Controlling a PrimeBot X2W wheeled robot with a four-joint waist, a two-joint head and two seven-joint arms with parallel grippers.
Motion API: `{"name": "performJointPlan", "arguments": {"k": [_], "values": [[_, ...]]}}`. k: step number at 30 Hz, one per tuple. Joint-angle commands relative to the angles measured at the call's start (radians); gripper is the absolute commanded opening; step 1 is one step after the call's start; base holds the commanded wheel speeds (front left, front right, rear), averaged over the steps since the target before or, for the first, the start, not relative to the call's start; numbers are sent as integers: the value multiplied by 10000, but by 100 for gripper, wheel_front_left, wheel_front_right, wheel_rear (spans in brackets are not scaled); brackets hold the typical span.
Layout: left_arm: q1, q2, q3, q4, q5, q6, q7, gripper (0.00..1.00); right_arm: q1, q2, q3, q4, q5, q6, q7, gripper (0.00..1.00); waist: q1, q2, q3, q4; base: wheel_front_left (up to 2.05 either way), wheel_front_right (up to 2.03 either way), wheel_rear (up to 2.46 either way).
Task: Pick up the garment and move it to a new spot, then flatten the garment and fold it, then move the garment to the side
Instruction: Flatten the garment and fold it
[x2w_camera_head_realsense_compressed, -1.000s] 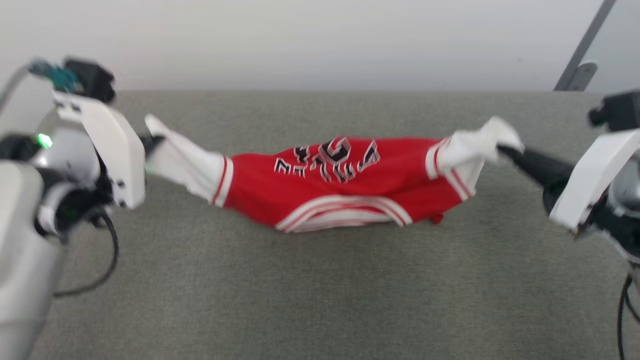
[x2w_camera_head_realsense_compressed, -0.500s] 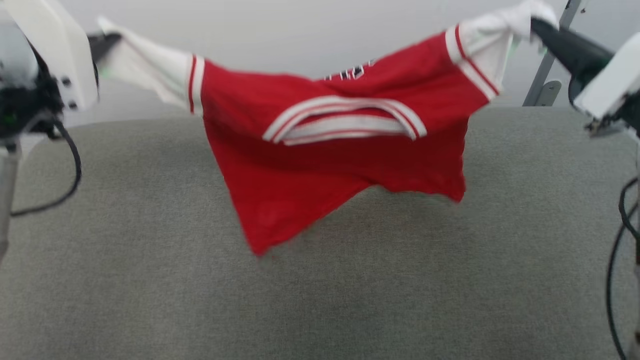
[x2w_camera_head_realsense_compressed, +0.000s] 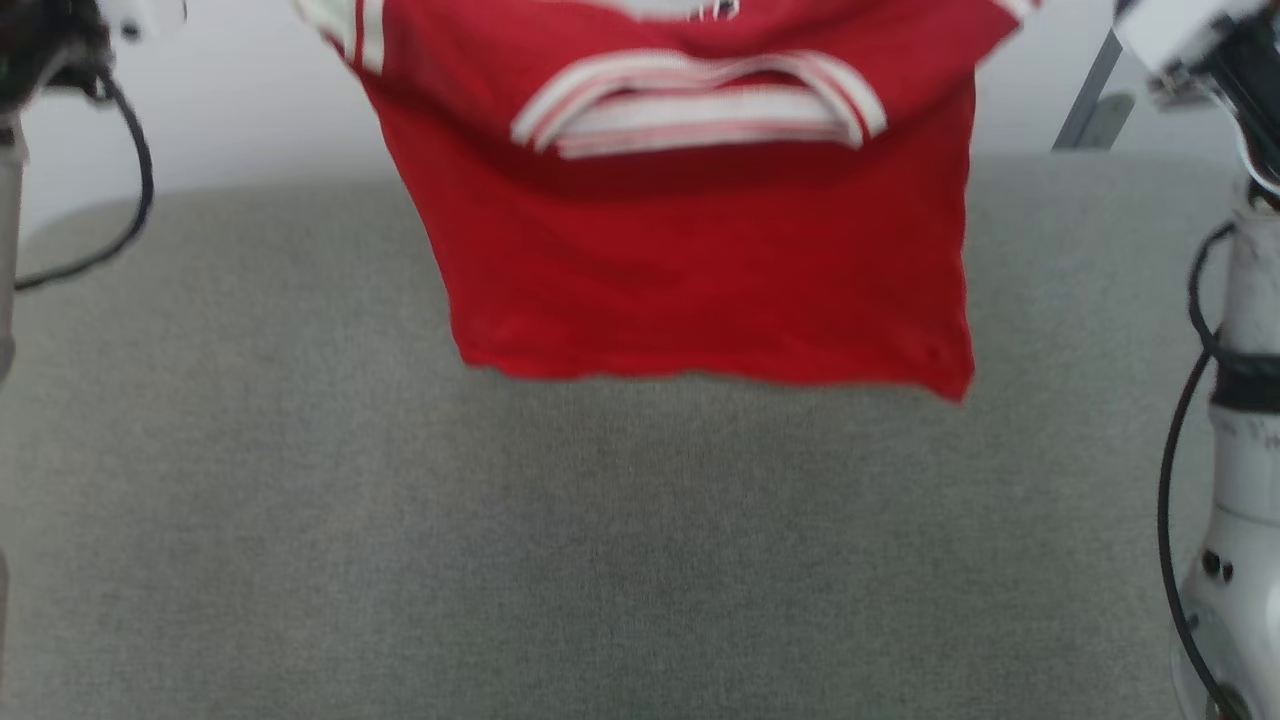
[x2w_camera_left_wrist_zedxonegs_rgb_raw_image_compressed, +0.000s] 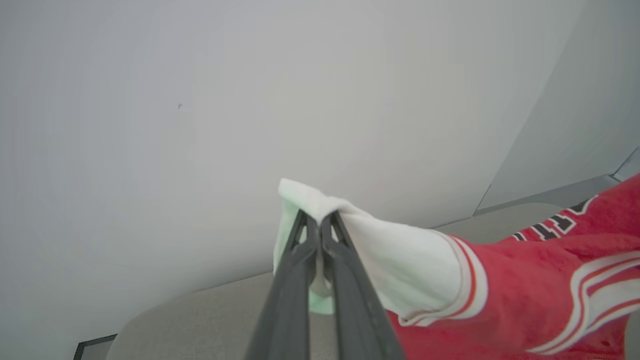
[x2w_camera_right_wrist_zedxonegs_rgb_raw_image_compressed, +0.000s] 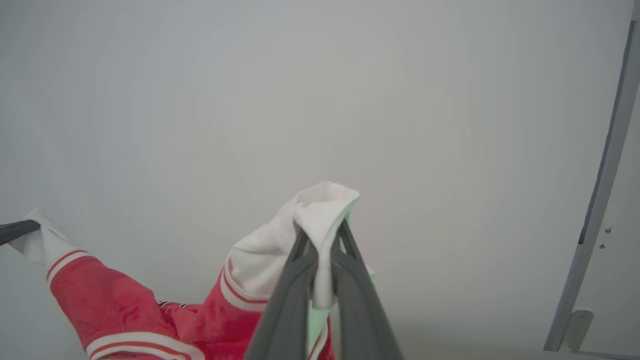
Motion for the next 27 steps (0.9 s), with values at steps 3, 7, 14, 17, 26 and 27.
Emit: {"name": "performJointPlan", "arguments": {"k": [3,7,14,17,26,27], "values": [[-810,-204,-160,647,343,-166,-842,0,-761,38,421,733,-492,-4,-1347,0,-1,0,957,-16,0,0,0],[-1879,-368,-385,1504,972,-242,-2177,0,-1864,-157,863,2009,-1111,-4,-3367,0,-1,0,1706,10,0,0,0],[-3353,-588,-649,2789,2125,-278,-5822,0,-3285,-462,1706,4143,-2162,-5,-6853,0,-1,0,2541,75,0,0,0],[-3352,-713,-735,3452,2221,-282,-6929,0,-3447,-474,2280,5086,-2160,-4,-7199,0,-1,0,2695,164,0,0,0],[-1636,-1041,-1635,5449,1591,-350,-6290,0,-2190,-602,4173,6268,-70,-5,-5792,0,-1,0,2749,368,0,0,0],[-1403,-1078,-1747,5550,1370,-352,-5979,0,-1936,-640,4344,6257,290,-5,-5507,0,-1,0,2710,402,0,0,0]]}}
